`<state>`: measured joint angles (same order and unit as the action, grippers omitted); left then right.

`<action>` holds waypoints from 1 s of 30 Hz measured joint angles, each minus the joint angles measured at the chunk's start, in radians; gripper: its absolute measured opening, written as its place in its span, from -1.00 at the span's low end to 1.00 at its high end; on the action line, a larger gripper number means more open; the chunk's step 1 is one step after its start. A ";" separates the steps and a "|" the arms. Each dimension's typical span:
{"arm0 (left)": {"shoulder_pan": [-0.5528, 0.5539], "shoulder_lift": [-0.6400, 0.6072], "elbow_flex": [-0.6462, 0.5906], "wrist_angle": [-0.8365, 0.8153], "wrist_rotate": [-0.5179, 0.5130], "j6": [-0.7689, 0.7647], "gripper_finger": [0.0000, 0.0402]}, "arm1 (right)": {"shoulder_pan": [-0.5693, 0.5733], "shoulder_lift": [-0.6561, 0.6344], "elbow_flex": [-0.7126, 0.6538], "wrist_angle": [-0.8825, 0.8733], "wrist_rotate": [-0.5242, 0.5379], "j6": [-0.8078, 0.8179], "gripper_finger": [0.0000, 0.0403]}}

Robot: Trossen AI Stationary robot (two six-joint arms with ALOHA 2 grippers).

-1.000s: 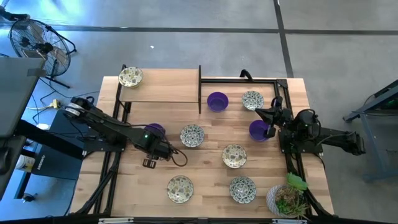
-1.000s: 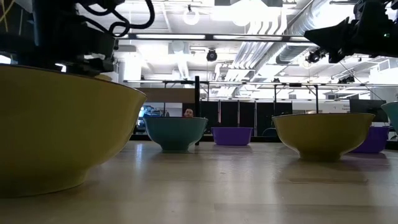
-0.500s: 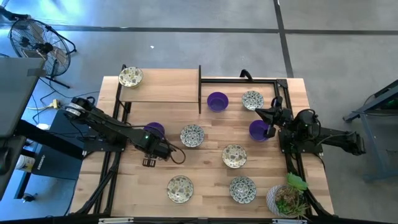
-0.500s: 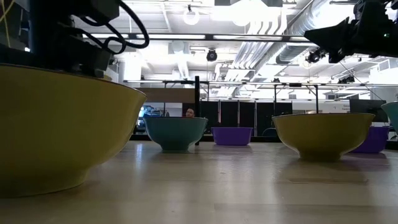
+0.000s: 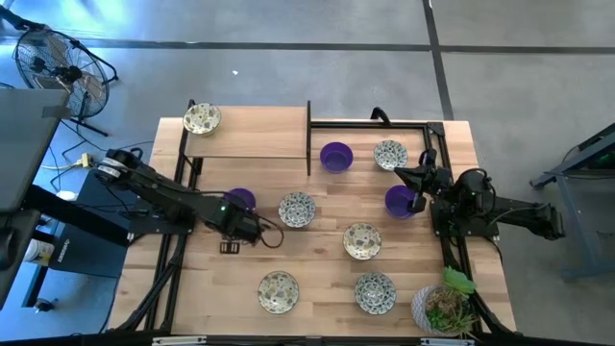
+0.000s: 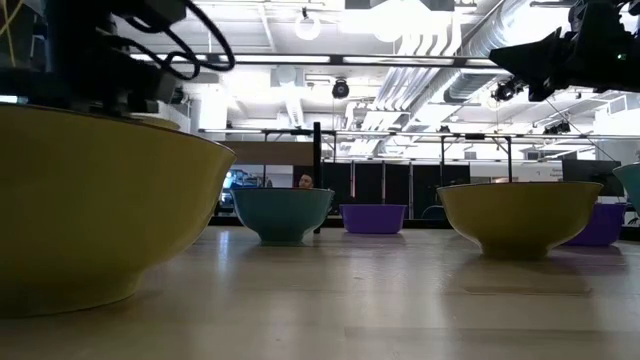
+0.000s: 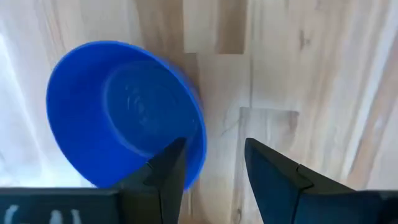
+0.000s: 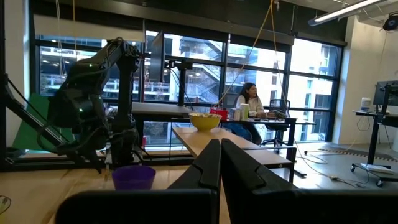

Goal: Pick & Place Mini bowls
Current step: Put the bottom left blue bowl on the shelf

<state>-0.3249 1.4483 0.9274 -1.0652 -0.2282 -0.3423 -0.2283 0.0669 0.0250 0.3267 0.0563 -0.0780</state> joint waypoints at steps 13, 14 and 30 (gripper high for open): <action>0.103 0.000 -0.119 0.173 0.057 0.066 -0.44 | 0.000 0.000 0.000 0.000 0.000 0.000 -1.00; 0.103 0.000 -0.119 0.173 0.057 0.071 -0.53 | 0.000 0.000 0.000 0.000 0.000 -0.002 -1.00; 0.115 -0.090 0.298 -0.226 0.020 0.244 -0.98 | 0.000 0.000 0.000 0.000 0.000 -0.007 -1.00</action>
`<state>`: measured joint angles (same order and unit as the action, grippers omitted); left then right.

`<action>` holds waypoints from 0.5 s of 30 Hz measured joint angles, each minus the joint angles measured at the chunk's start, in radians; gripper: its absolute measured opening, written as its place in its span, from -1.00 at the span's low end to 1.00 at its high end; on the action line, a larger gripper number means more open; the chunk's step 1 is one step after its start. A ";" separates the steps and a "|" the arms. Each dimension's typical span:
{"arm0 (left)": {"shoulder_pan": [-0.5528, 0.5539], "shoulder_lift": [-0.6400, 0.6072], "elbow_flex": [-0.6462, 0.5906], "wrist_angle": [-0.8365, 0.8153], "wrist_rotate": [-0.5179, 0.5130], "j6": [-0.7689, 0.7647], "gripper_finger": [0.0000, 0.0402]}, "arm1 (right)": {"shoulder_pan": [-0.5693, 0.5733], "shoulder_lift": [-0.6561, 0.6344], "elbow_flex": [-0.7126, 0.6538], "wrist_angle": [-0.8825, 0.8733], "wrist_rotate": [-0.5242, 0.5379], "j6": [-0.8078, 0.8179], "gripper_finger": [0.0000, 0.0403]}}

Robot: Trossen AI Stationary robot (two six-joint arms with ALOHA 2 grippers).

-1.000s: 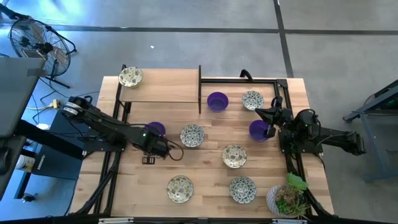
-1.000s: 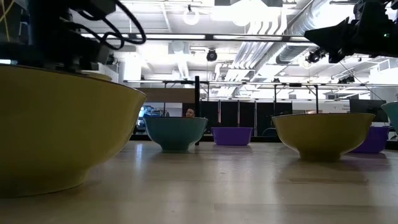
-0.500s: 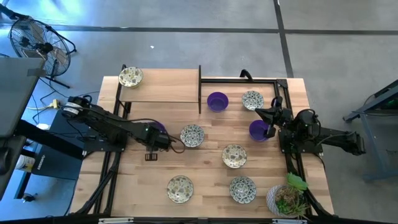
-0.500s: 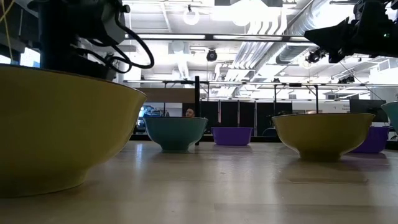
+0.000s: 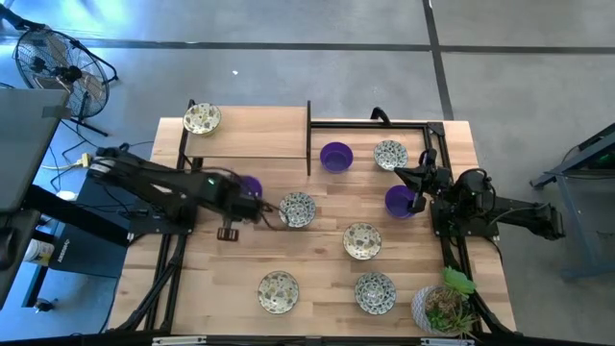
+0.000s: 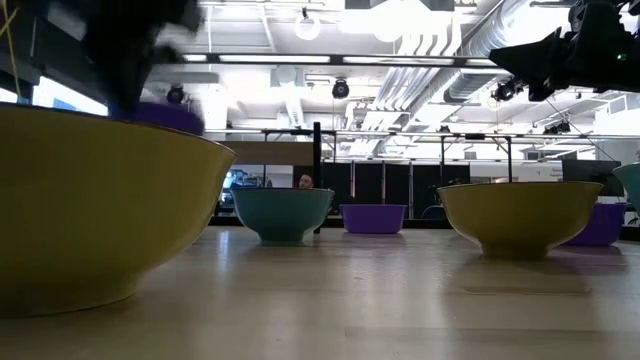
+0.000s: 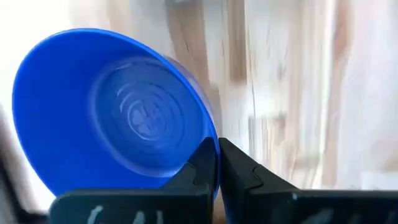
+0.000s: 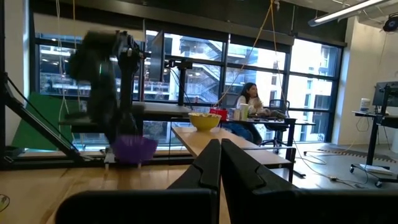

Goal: Pick & Place Mini bowls
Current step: Put the bottom left blue bowl on the shelf

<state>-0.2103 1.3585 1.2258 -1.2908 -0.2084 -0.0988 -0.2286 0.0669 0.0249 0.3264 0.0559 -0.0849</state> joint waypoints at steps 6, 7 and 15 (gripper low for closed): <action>0.130 -0.015 0.244 -0.076 -0.082 0.168 -0.99 | 0.000 0.003 0.000 0.005 0.000 0.002 -1.00; 0.166 -0.015 0.271 -0.090 -0.085 0.209 -0.99 | 0.000 0.004 0.000 0.004 0.000 0.006 -1.00; 0.546 0.005 0.300 -0.054 -0.004 0.506 -0.99 | 0.000 0.005 0.000 0.008 -0.003 0.010 -1.00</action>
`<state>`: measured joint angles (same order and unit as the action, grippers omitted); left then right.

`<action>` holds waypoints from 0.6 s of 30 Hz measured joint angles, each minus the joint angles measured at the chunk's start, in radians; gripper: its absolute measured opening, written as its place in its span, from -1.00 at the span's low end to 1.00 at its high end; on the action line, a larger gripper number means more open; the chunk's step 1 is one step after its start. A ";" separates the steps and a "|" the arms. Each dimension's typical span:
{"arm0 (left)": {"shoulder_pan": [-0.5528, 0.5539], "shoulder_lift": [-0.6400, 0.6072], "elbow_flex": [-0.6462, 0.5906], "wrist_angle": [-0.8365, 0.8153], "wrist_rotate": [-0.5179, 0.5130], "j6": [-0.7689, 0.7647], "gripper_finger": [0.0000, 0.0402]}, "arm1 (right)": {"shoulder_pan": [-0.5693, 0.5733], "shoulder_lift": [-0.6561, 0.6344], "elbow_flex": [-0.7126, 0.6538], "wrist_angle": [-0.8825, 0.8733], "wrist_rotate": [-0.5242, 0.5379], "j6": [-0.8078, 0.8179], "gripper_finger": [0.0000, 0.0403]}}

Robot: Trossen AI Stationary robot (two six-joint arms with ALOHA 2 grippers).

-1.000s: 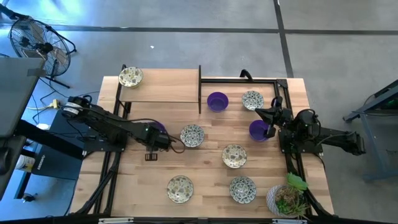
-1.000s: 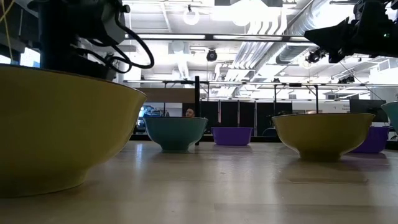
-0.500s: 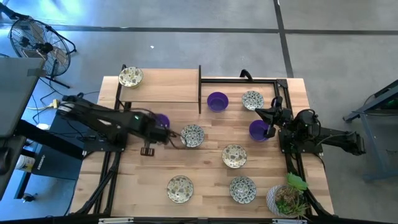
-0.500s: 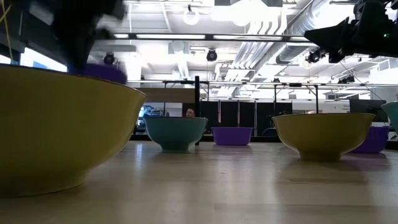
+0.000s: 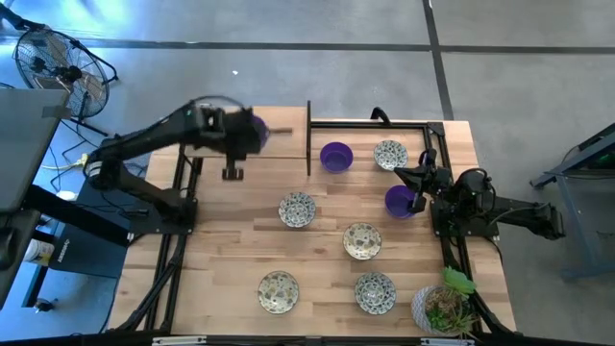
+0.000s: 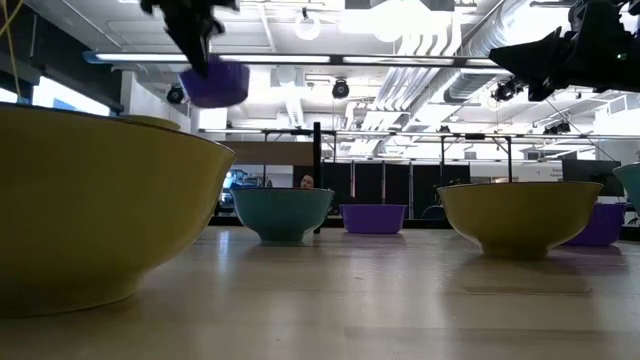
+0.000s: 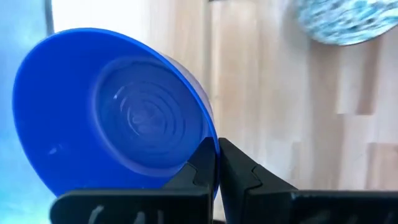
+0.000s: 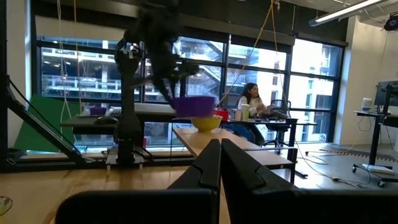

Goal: Pick & Place Mini bowls
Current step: Put the bottom left blue bowl on the shelf

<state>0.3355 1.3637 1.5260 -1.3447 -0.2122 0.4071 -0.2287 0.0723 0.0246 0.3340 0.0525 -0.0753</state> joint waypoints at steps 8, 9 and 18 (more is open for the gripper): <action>0.245 0.103 -0.009 0.041 0.103 0.231 -1.00 | 0.000 0.000 0.000 0.007 -0.001 0.001 -1.00; 0.262 0.112 -0.008 0.036 0.103 0.243 -1.00 | 0.000 0.000 0.000 0.007 0.000 0.001 -1.00; 0.343 0.147 -0.008 0.047 0.090 0.304 -1.00 | 0.000 0.000 0.000 0.006 0.000 0.000 -1.00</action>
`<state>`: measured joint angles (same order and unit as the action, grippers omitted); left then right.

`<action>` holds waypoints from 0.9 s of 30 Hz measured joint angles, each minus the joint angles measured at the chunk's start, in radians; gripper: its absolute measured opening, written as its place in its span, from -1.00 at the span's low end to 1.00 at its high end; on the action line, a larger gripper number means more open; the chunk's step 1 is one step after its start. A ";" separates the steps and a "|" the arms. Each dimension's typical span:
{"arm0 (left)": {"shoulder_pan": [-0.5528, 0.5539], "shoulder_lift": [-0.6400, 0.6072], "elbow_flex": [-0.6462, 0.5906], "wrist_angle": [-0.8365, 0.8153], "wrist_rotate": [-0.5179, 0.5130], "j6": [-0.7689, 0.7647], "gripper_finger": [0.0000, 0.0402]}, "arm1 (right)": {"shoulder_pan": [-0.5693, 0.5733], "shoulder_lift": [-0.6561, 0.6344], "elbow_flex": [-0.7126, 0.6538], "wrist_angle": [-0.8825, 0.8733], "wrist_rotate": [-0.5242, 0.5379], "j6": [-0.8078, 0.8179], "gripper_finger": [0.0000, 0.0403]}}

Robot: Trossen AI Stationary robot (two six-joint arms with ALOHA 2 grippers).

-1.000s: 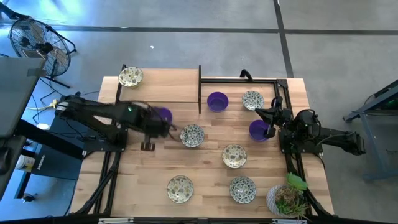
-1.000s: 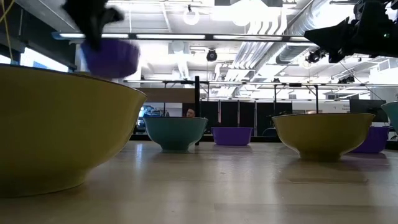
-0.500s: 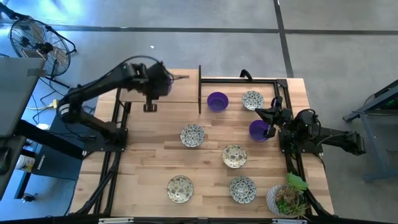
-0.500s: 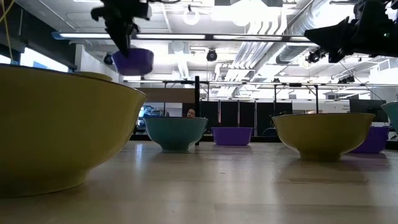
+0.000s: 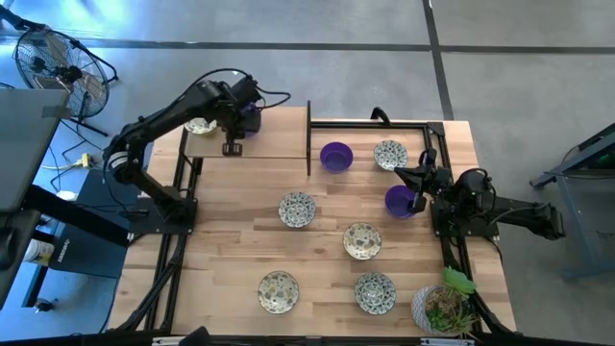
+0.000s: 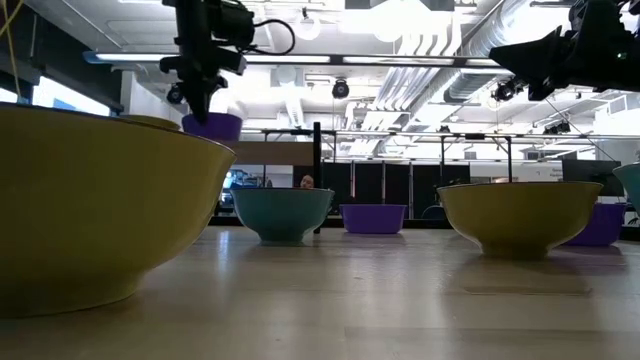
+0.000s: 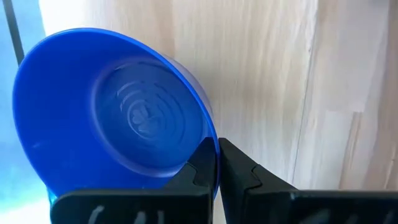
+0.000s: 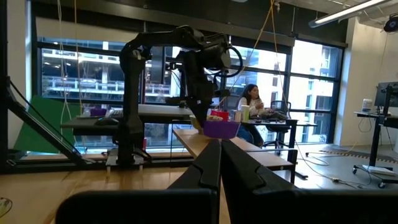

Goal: Pick & Place Mini bowls
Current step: Put the bottom left blue bowl on the shelf

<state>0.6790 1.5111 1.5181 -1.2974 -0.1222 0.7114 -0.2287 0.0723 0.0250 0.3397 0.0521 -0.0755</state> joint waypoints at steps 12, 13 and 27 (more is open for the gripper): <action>0.002 -0.003 0.000 0.008 -0.014 0.044 -1.00 | 0.000 0.000 0.000 -0.002 0.000 -0.001 -1.00; 0.002 -0.003 0.000 0.008 -0.019 0.044 -1.00 | 0.000 0.000 0.000 -0.002 0.000 -0.001 -1.00; 0.003 0.045 0.000 0.007 -0.042 0.070 -1.00 | 0.000 0.000 0.000 -0.002 -0.006 0.001 -1.00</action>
<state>0.6815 1.5561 1.5181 -1.2901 -0.1646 0.7815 -0.2286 0.0723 0.0249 0.3382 0.0463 -0.0750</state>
